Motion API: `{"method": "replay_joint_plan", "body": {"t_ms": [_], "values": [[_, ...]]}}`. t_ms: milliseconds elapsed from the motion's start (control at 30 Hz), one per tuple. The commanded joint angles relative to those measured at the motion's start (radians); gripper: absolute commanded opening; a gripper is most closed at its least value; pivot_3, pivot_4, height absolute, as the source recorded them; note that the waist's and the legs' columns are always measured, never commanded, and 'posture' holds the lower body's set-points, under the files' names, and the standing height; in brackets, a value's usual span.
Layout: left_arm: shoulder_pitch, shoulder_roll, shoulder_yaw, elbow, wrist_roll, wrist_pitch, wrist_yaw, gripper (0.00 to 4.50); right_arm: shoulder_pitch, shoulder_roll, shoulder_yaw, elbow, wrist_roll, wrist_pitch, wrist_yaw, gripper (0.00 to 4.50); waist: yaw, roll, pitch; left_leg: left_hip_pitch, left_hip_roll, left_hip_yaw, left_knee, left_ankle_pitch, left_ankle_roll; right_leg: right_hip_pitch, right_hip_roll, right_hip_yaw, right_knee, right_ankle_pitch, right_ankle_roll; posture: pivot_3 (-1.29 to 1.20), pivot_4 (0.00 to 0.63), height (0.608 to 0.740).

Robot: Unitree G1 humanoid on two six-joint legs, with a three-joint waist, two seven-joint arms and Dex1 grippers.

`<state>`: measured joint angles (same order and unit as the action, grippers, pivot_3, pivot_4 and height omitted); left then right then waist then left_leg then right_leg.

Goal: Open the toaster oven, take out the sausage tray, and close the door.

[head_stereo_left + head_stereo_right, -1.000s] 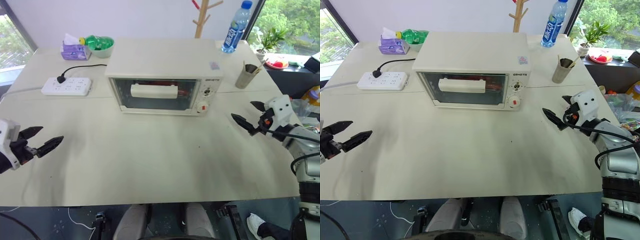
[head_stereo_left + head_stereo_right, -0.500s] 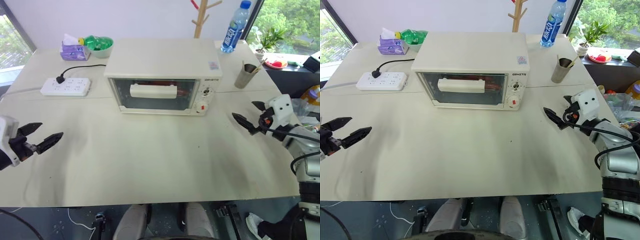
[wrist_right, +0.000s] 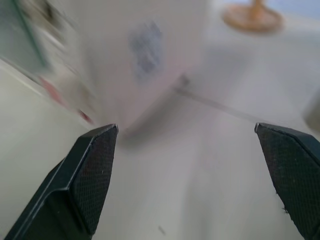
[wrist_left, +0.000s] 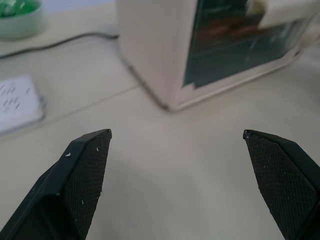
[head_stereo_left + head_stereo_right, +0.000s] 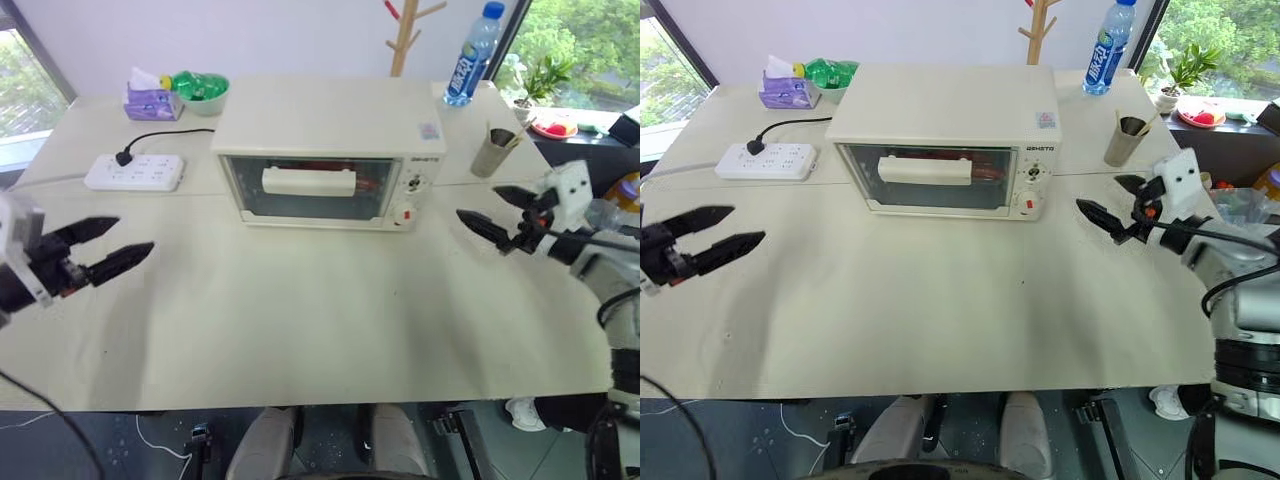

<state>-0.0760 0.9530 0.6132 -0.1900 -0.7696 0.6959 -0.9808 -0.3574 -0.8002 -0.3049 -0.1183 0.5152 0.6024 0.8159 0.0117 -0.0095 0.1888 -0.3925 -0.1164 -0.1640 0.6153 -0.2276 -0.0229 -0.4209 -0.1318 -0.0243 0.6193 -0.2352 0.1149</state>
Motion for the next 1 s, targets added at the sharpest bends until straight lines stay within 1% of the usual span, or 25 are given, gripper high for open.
{"method": "replay_joint_plan", "body": {"t_ms": [33,133,233,367,500,567,667,867,1000], "values": [[-0.094,0.054,-0.041,-0.017,-0.089,0.057,-0.063,4.43,-0.010,-0.035,0.005,-0.169,0.130,0.108,0.059,4.50,-0.001,0.000,0.000,0.000,0.000,0.000,0.000,0.000,0.000,0.000,0.000,0.000,0.000,0.000,0.000,0.00,0.150,0.739],[-0.181,0.082,-0.126,-0.011,-0.090,0.057,-0.118,4.43,-0.027,-0.030,0.042,-0.254,0.191,0.169,0.067,4.50,-0.006,0.000,0.000,0.000,0.000,0.001,0.000,0.000,0.000,-0.001,0.000,0.000,0.000,0.000,0.000,0.00,0.150,0.739],[-0.268,0.080,-0.214,0.002,-0.072,0.048,-0.151,4.43,-0.069,0.010,0.101,-0.298,0.212,0.206,0.028,4.50,-0.008,0.000,0.000,0.000,0.000,0.002,0.000,0.000,0.000,-0.001,0.000,0.001,0.000,0.000,0.000,0.00,0.150,0.739],[-0.373,0.065,-0.319,0.038,-0.042,0.030,-0.195,4.43,-0.125,0.088,0.196,-0.281,0.185,0.210,-0.020,4.50,-0.009,-0.001,0.000,0.000,0.001,0.003,0.000,0.000,0.000,-0.001,0.001,0.002,0.000,0.002,-0.001,0.00,0.150,0.739],[-0.438,0.047,-0.383,0.077,-0.017,0.011,-0.234,4.43,-0.144,0.166,0.284,-0.220,0.122,0.155,-0.037,4.50,-0.008,-0.001,0.000,0.000,0.002,0.003,0.000,0.000,0.000,-0.002,0.002,0.002,0.000,0.002,-0.001,0.00,0.150,0.739],[-0.452,0.042,-0.403,0.092,0.000,-0.002,-0.247,4.43,-0.162,0.201,0.332,-0.176,0.072,0.114,-0.043,4.50,-0.011,-0.001,0.000,0.000,0.002,0.004,0.000,0.000,0.000,-0.003,0.002,0.003,0.000,0.003,0.000,0.00,0.150,0.739],[-0.462,0.041,-0.410,0.097,0.001,0.000,-0.265,4.43,-0.199,0.239,0.368,-0.121,0.029,0.081,-0.044,4.50,-0.023,-0.001,0.000,0.000,0.002,0.004,0.000,0.001,-0.001,-0.003,0.002,0.004,0.000,0.003,0.000,0.00,0.150,0.739],[-0.475,0.050,-0.413,0.110,0.009,-0.003,-0.283,4.43,-0.272,0.289,0.404,-0.036,-0.023,0.027,-0.019,4.50,-0.029,-0.001,0.000,0.000,0.003,0.005,0.000,0.001,-0.002,-0.004,0.005,0.007,0.001,0.004,0.000,0.00,0.150,0.739],[-0.484,0.049,-0.416,0.126,0.025,-0.010,-0.289,4.43,-0.324,0.320,0.419,-0.012,-0.030,0.020,0.003,4.50,-0.029,-0.001,0.000,0.000,0.007,0.006,0.000,0.002,-0.003,-0.005,0.009,0.008,0.001,0.006,-0.002,0.00,0.150,0.739]]}}
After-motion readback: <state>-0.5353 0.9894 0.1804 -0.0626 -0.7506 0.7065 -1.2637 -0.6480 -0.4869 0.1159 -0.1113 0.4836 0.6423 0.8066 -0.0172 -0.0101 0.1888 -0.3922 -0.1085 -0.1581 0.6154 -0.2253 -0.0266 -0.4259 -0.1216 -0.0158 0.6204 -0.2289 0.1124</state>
